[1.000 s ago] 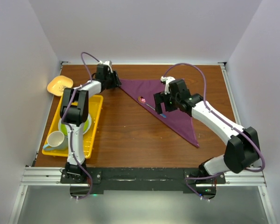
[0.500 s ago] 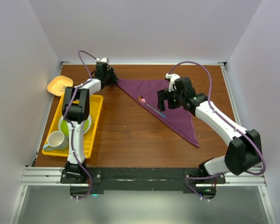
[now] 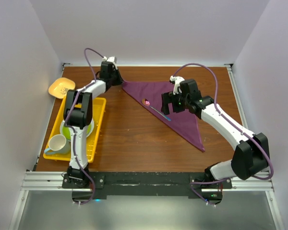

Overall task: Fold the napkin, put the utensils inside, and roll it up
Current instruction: Fold the napkin

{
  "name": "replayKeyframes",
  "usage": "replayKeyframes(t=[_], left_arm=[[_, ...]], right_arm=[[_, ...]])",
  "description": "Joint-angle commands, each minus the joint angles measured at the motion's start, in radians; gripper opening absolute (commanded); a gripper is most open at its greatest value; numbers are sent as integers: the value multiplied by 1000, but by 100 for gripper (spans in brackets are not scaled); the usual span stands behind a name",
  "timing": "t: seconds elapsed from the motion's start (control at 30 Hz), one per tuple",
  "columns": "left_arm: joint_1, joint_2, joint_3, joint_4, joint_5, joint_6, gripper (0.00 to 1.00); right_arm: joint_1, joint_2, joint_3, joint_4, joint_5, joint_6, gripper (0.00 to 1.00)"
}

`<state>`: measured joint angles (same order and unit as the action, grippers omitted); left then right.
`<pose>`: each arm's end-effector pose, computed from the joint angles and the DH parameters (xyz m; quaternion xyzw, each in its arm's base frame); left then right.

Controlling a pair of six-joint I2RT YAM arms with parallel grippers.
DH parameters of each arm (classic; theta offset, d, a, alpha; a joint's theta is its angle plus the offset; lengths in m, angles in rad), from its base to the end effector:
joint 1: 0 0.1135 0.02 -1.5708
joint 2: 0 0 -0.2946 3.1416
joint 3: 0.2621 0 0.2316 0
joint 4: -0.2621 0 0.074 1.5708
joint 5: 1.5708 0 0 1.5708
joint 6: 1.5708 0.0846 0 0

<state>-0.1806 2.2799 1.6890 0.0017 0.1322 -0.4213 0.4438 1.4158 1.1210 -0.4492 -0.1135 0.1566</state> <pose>0.5511 -0.1120 0.1746 -0.0747 0.8774 -0.1951 0.4319 0.2870 0.1470 0.2900 -0.1534 0.9016 0.1682 0.3678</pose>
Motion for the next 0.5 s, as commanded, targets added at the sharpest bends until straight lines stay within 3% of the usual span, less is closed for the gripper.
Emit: replayKeyframes(t=[0.0, 0.3, 0.47], left_arm=[[-91, -187, -83, 35, 30, 15, 10], [-227, -405, -290, 69, 44, -54, 9], [-304, -451, -324, 64, 73, -80, 9]], right_arm=[[-5, -70, -10, 10, -71, 37, 98], [-5, -185, -81, -20, -81, 73, 98], [-5, -235, -96, -49, -74, 77, 98]])
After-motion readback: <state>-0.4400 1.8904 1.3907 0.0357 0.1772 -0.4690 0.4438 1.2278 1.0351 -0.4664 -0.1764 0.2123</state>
